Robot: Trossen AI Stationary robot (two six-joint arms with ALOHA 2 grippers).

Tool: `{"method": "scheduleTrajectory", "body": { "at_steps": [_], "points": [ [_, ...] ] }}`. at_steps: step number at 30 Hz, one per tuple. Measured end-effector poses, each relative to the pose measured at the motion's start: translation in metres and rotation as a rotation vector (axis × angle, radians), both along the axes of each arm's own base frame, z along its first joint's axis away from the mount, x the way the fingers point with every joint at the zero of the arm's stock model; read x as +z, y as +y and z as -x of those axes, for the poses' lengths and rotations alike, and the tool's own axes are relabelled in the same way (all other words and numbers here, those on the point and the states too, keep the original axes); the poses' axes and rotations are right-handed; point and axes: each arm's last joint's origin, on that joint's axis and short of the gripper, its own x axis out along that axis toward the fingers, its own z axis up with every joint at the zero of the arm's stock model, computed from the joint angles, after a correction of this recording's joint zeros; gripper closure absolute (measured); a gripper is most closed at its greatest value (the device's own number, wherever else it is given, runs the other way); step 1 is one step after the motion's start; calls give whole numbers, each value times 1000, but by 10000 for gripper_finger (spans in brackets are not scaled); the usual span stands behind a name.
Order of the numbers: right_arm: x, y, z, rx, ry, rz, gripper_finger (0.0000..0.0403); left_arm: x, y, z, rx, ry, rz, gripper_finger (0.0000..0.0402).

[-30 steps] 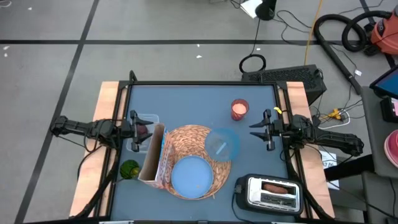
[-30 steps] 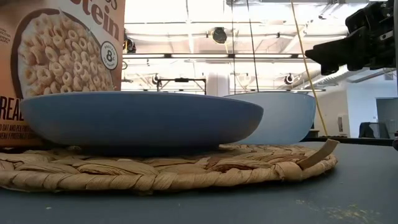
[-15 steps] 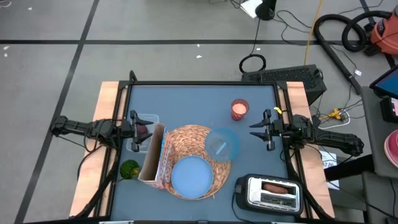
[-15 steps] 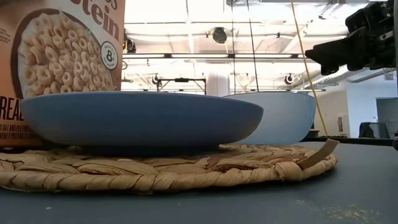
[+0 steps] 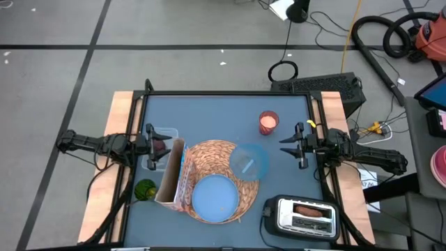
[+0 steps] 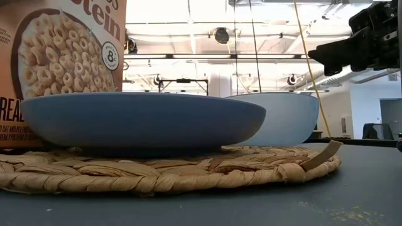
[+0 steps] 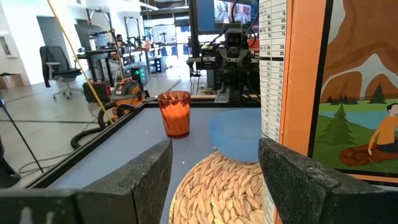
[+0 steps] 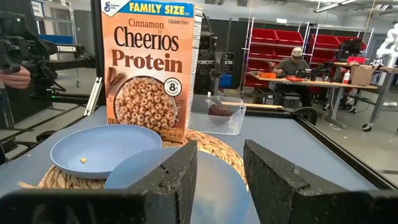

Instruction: Arrange a breakfast setting

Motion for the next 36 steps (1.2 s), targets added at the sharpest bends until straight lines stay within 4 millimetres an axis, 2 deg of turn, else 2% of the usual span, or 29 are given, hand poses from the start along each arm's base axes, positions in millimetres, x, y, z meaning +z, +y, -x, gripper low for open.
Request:
{"method": "scheduleTrajectory", "body": {
  "at_steps": [12, 18, 32, 36],
  "points": [
    [0, 0, 0, 0, 0, 0, 280, 3, 0, 0, -1, -32, 27, 158],
    [0, 0, 0, 0, 0, 0, 280, 16, 0, 2, -12, -184, 145, 158],
    [0, 0, 0, 0, 0, 0, 280, 52, 4, 17, -35, -586, 232, 158],
    [0, 0, 0, 0, 0, 0, 280, 59, 4, 22, -87, -685, 360, 158]
  ]
}}
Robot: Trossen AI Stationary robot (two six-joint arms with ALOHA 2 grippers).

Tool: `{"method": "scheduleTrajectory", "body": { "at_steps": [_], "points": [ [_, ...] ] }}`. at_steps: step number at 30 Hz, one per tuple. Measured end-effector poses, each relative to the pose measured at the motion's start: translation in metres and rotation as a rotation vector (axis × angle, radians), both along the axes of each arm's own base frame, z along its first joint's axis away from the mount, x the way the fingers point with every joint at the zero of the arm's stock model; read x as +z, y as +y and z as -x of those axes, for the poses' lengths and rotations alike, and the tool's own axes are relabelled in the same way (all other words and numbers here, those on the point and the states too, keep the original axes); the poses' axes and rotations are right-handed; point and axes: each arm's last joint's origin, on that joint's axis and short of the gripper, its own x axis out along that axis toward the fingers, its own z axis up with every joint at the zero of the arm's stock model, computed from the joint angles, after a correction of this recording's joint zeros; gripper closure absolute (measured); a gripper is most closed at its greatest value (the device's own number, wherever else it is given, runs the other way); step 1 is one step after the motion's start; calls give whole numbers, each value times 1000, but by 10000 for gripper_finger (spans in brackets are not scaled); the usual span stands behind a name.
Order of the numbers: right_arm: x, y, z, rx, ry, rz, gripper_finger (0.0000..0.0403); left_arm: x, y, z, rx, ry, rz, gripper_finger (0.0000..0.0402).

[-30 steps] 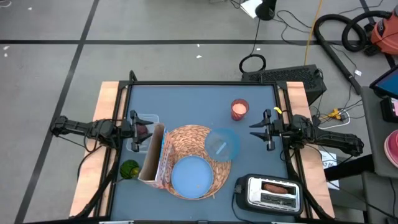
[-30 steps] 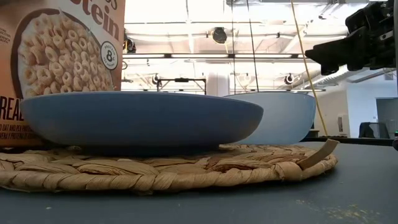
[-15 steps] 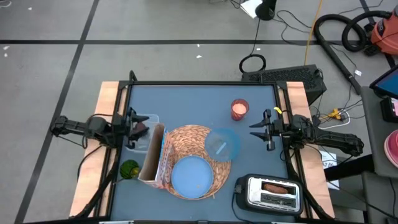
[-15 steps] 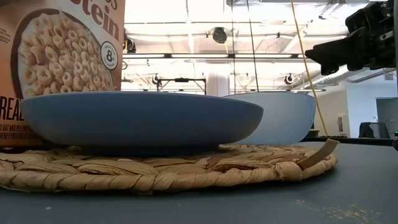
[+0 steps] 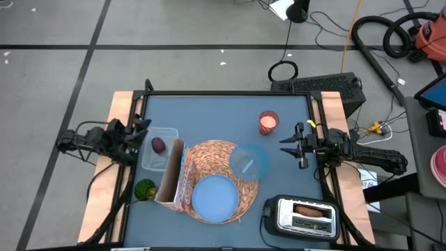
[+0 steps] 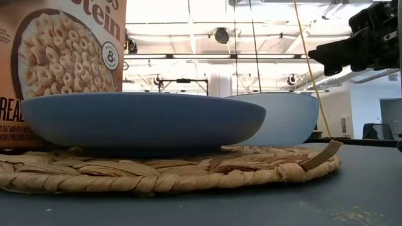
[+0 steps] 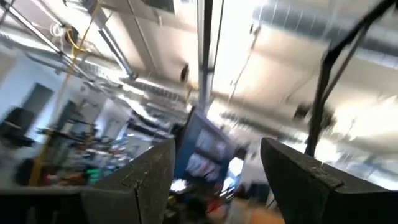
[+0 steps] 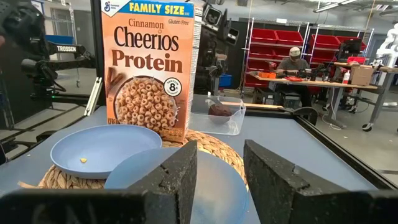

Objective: Arrange a breakfast setting
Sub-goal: Pour the cereal into the blue bowl

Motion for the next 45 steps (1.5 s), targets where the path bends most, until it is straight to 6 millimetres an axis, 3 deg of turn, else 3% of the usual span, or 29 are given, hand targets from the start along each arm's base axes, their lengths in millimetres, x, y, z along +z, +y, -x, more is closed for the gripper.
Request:
{"method": "scheduleTrajectory", "body": {
  "at_steps": [8, 13, 17, 25, 36, 45],
  "points": [
    [0, 0, 0, 0, 0, 0, 280, 8, 2, 7, -66, -133, 119, 158],
    [0, 0, 0, 0, 0, 0, 280, 8, 2, 7, -79, -135, 136, 158],
    [0, 0, 0, 0, 0, 0, 280, 21, 2, 9, -74, -123, 130, 158],
    [0, 0, 0, 0, 0, 0, 280, 75, 1, -5, -18, 123, 128, 158],
    [0, 0, 0, 0, 0, 0, 280, 158, -1, -28, 29, 480, 267, 158],
    [0, 0, 0, 0, 0, 0, 280, 197, -6, -49, 46, 788, 410, 158]
  ]
}}
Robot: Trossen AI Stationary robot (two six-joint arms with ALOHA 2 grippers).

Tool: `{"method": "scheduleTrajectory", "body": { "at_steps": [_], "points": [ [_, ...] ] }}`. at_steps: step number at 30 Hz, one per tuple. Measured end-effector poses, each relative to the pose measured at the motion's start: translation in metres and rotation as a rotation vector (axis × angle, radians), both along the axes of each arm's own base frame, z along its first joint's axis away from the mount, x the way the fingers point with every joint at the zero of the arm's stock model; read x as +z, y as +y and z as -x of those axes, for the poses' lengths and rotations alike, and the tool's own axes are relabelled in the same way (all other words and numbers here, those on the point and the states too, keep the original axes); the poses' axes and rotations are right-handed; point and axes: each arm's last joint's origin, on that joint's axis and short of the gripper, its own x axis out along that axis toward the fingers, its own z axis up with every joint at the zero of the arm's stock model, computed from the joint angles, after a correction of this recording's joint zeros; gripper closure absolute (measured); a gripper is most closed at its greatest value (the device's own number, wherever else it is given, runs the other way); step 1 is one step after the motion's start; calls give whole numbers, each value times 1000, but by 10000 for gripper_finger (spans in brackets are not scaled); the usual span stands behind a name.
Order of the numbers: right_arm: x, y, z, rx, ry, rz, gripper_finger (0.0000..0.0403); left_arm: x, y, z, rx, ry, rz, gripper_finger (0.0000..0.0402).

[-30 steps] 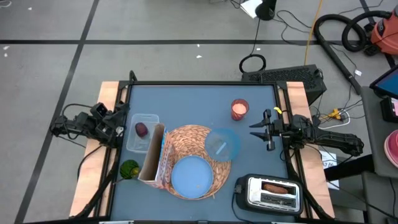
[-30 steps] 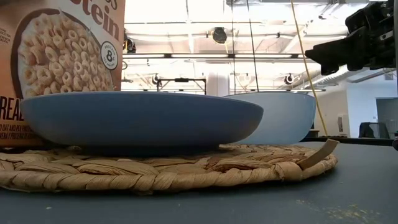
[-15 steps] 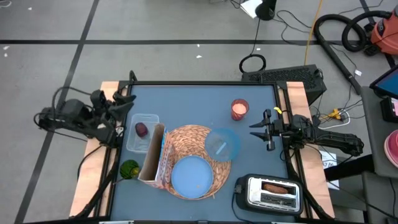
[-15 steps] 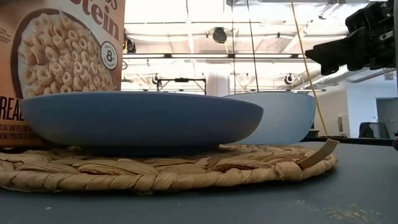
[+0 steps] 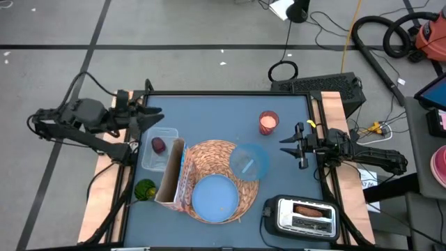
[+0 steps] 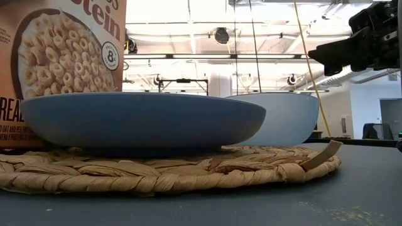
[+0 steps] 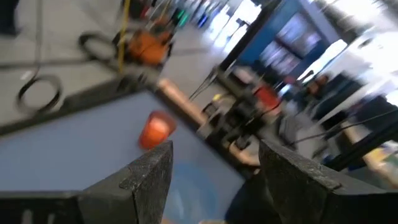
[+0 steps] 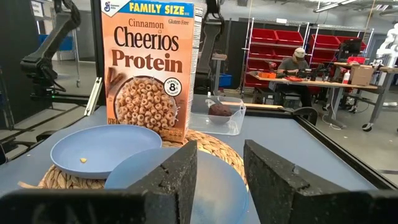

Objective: Arrange a breakfast setting
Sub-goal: Pour the cereal into the blue bowl

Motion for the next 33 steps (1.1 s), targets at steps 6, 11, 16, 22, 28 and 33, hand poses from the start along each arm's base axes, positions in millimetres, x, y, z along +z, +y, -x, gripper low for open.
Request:
{"method": "scheduleTrajectory", "body": {
  "at_steps": [6, 11, 16, 22, 28, 33],
  "points": [
    [0, 0, 0, 0, 0, 0, 280, 19, -3, -10, 25, 149, 125, 158],
    [0, 0, 0, 0, 0, 0, 280, 26, -8, -18, -39, 236, 276, 158],
    [0, 0, 0, 0, 0, 0, 280, 20, -14, -24, -63, 365, 487, 158],
    [0, 0, 0, 0, 0, 0, 280, 2, -21, -29, -49, 612, 743, 158],
    [0, 0, 0, 0, 0, 0, 280, -6, -29, -49, -115, 714, 825, 158],
    [0, 0, 0, 0, 0, 0, 280, -7, -32, -57, -147, 718, 850, 158]
  ]
}}
